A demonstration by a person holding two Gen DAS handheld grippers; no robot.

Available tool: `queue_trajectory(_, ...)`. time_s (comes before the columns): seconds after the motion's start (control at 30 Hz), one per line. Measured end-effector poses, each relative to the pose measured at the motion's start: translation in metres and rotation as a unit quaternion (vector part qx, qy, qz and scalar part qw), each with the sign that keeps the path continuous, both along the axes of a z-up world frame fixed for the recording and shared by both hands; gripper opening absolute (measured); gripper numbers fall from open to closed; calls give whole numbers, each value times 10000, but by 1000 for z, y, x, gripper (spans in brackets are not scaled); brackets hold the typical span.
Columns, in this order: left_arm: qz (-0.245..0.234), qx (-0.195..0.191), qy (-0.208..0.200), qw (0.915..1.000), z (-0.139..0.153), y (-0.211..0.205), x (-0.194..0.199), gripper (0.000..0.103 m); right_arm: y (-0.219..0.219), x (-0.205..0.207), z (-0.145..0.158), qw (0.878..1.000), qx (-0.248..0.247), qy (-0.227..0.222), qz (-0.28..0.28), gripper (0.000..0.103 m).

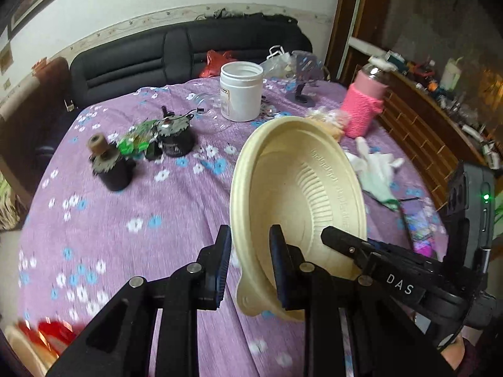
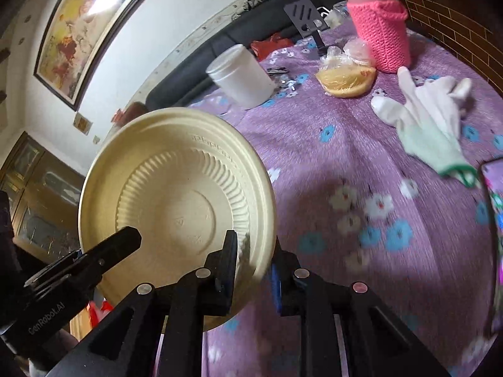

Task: Organize plates and bowls
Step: 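Carry the beige bowl to the stack, lower it on top, open both grippers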

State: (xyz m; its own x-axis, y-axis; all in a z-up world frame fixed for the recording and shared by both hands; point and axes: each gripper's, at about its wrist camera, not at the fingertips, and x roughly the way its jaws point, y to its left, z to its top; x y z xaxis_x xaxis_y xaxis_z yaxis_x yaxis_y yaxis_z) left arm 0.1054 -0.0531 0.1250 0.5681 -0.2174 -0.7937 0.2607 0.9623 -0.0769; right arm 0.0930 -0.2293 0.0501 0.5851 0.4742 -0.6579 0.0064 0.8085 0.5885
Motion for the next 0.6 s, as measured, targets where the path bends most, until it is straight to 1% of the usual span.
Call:
queue_trajectory(0.23, 100, -163, -286, 9994, 9, 25, -76, 24, 19, -68, 8, 9994, -68, -194, 262, 20)
queue_trajectory(0.37, 194, -75, -554, 9982, 15, 40, -114, 24, 38, -103, 12, 9987, -49, -290, 407, 20)
queue_trajectory(0.43, 259, -60, -649, 9975, 17, 47, -128, 24, 46, -117, 16, 9982, -46, -354, 482, 20)
queue_trajectory(0.6, 464, 20, -948, 9944, 23, 66, -162, 24, 70, -142, 24, 9961, -185, -579, 640, 20)
